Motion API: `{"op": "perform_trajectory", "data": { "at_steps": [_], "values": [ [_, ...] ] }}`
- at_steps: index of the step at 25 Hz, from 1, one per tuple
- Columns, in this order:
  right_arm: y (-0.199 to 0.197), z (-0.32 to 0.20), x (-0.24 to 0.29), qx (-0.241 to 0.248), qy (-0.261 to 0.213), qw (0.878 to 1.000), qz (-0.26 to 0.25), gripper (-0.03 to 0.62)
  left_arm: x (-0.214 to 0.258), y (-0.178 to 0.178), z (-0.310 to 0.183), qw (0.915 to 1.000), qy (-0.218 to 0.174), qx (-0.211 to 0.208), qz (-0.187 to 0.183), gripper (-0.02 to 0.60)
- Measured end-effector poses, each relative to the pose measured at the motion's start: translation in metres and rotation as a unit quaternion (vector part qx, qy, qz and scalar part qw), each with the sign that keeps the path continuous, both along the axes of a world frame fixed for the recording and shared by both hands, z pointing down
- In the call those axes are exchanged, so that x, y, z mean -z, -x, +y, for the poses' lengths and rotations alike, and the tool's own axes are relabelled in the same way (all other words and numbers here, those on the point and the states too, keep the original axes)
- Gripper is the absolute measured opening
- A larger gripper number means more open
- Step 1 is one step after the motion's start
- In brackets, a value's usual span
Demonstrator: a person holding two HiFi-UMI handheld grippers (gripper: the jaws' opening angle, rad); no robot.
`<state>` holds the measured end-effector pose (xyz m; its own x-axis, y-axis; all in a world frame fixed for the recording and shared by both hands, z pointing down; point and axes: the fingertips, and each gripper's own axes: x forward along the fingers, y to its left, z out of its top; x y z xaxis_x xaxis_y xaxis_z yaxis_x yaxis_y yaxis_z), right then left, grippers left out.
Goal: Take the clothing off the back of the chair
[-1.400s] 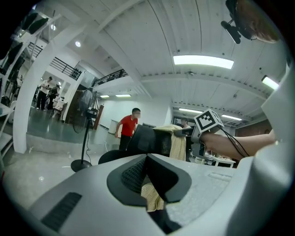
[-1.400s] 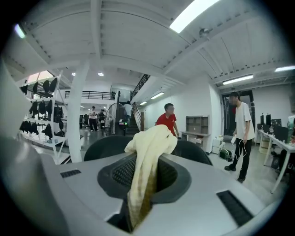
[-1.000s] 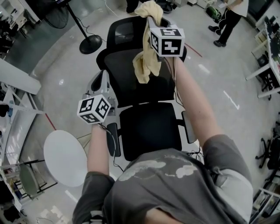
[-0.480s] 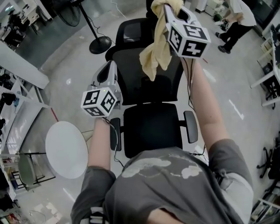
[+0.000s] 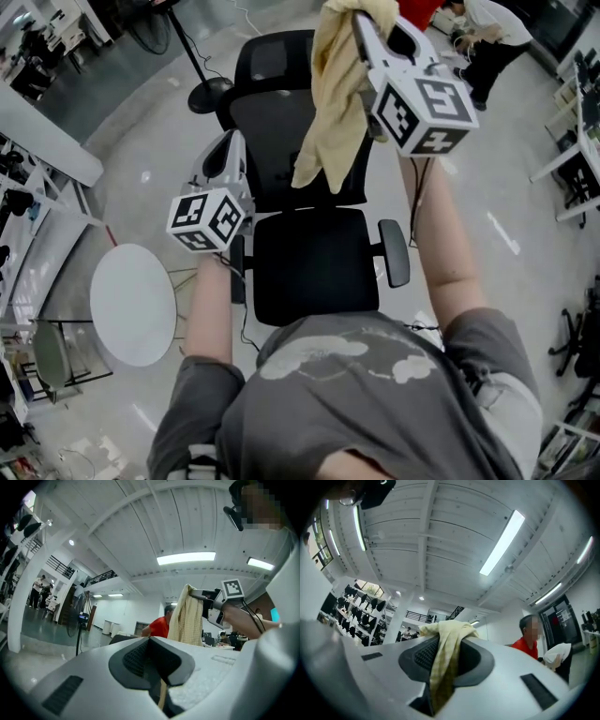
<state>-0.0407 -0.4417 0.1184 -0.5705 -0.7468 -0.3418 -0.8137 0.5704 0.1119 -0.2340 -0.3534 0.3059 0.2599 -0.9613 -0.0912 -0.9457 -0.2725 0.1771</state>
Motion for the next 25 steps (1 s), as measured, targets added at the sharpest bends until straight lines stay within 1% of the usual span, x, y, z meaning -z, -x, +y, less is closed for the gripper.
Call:
{"op": "perform_trajectory", "data": {
  "at_steps": [4, 9, 13, 18, 25],
  "values": [
    [-0.02, 0.042, -0.044, 0.022, 0.028, 0.999, 0.013, 0.057, -0.005, -0.022, 0.031, 1.0, 0.006, -0.001, 0.002, 0.0],
    [-0.044, 0.079, -0.092, 0.031, 0.086, 0.996, 0.007, 0.058, -0.008, -0.051, 0.07, 1.0, 0.009, -0.002, 0.002, 0.0],
    [-0.063, 0.113, -0.113, 0.034, 0.096, 0.995, 0.017, 0.058, -0.013, -0.073, 0.101, 0.9999, 0.012, -0.003, 0.003, 0.0],
    [-0.089, 0.152, -0.128, 0.034, 0.108, 0.993, 0.016, 0.058, -0.023, -0.098, 0.139, 0.9997, 0.024, -0.004, 0.006, 0.0],
    [-0.108, 0.196, -0.159, 0.031, 0.136, 0.99, 0.029, 0.06, -0.038, -0.118, 0.188, 0.9992, 0.039, 0.0, 0.005, 0.0]
  ]
}}
